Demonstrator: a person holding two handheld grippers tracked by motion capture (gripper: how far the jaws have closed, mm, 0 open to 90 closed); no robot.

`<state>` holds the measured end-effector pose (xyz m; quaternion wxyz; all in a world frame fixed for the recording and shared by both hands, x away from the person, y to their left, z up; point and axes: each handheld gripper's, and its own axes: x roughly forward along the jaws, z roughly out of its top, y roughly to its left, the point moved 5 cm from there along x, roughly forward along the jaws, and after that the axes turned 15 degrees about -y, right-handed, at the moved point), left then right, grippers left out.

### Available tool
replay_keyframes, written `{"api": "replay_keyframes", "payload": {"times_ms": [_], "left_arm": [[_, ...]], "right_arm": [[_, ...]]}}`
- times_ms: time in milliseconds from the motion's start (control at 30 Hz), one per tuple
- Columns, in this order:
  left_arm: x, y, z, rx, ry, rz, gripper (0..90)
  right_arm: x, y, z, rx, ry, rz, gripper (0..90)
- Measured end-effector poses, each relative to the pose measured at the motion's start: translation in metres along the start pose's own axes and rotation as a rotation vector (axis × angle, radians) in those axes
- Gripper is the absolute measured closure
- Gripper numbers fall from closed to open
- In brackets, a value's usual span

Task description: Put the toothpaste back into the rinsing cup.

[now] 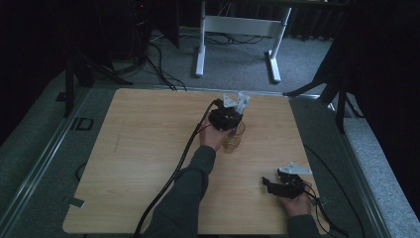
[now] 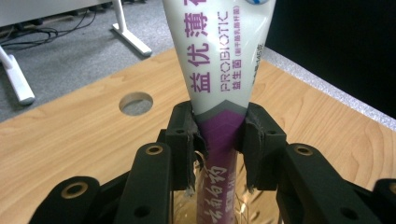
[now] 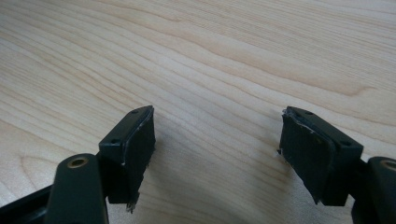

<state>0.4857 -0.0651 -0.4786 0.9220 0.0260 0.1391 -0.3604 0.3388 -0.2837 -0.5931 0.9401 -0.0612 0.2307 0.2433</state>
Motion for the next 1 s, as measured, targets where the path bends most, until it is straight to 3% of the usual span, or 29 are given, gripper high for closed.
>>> {"api": "replay_keyframes", "payload": {"times_ms": [100, 233, 367, 600, 833, 1000], "left_arm": [[-0.001, -0.001, -0.011, 0.003, 0.04, -0.009, 63.5], [-0.005, -0.001, -0.018, -0.029, 0.011, -0.006, 55.0], [-0.012, 0.0, -0.026, -0.033, 0.01, 0.002, 49.5], [-0.038, 0.005, -0.027, -0.092, -0.062, -0.004, 44.8], [-0.077, 0.03, -0.03, -0.114, -0.085, 0.05, 42.9], [-0.098, 0.049, -0.046, -0.118, -0.045, 0.099, 42.7]], "right_arm": [[0.0, 0.0, 0.0, 0.0, 0.0, 0.0, 26.6], [0.0, 0.0, 0.0, 0.0, 0.0, 0.0, 26.5], [0.0, 0.0, 0.0, 0.0, 0.0, 0.0, 26.5], [0.0, 0.0, 0.0, -0.001, 0.001, 0.001, 26.5], [0.0, 0.0, 0.0, -0.002, 0.001, 0.001, 26.5], [0.001, 0.0, 0.001, -0.001, 0.001, 0.0, 26.5]]}}
